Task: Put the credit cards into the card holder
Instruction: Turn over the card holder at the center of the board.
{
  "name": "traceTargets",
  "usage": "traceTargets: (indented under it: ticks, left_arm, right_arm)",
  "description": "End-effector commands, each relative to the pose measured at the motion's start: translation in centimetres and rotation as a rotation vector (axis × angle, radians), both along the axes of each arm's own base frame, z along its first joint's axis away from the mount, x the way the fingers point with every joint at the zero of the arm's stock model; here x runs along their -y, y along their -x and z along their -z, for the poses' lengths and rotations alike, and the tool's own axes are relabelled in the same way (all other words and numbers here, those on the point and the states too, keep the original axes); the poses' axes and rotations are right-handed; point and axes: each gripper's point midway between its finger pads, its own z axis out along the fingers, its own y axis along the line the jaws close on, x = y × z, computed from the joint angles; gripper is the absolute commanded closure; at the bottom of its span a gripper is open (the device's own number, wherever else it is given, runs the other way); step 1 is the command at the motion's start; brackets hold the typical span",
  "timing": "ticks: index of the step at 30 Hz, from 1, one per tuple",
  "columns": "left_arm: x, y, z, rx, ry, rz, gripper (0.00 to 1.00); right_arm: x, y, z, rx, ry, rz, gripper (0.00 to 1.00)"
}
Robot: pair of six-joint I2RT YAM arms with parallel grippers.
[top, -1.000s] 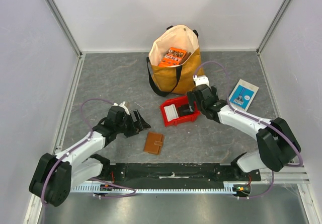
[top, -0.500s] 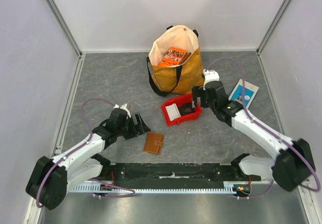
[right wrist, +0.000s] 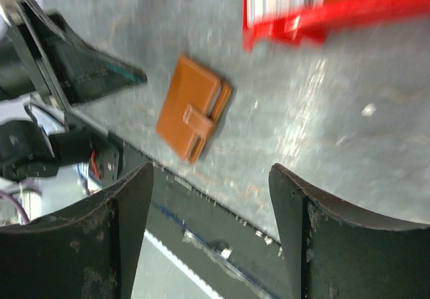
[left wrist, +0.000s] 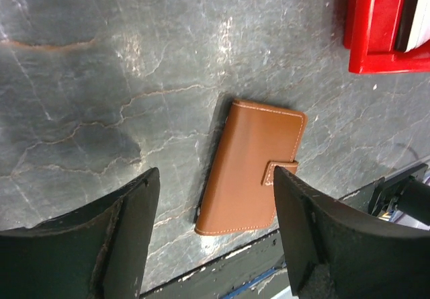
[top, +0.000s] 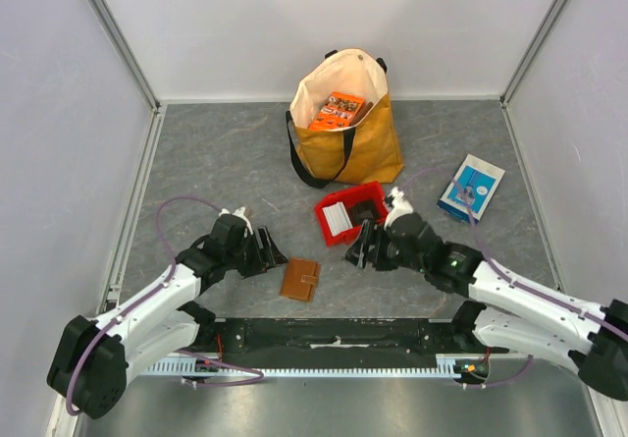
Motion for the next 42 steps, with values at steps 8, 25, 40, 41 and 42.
traceTargets:
  ticks: [8, 25, 40, 41, 42]
  left_arm:
    - [1.8, 1.3, 2.1, -0.063, 0.047, 0.032, 0.39]
    - [3.4, 4.5, 4.5, -0.116, 0.028, 0.067, 0.65]
    - [-1.3, 0.8, -2.1, 0.072, -0.096, -0.189, 0.44]
    - [-1.4, 0.6, -2.4, 0.072, -0.096, -0.198, 0.44]
    - [-1.5, 0.5, -2.7, 0.074, -0.095, -0.208, 0.44]
  right_arm:
    - [-6.1, 4.6, 6.8, -0.178, -0.168, 0.053, 0.31]
    - [-11.3, 4.2, 11.1, -0.196, -0.117, 0.050, 0.69]
    - [-2.8, 1.4, 3.7, 0.491, 0.701, -0.263, 1.00]
    - [-2.6, 1.7, 4.2, 0.529, 0.779, -0.285, 1.00]
    - [-2.8, 2.3, 4.5, 0.575, 0.840, -0.317, 1.00]
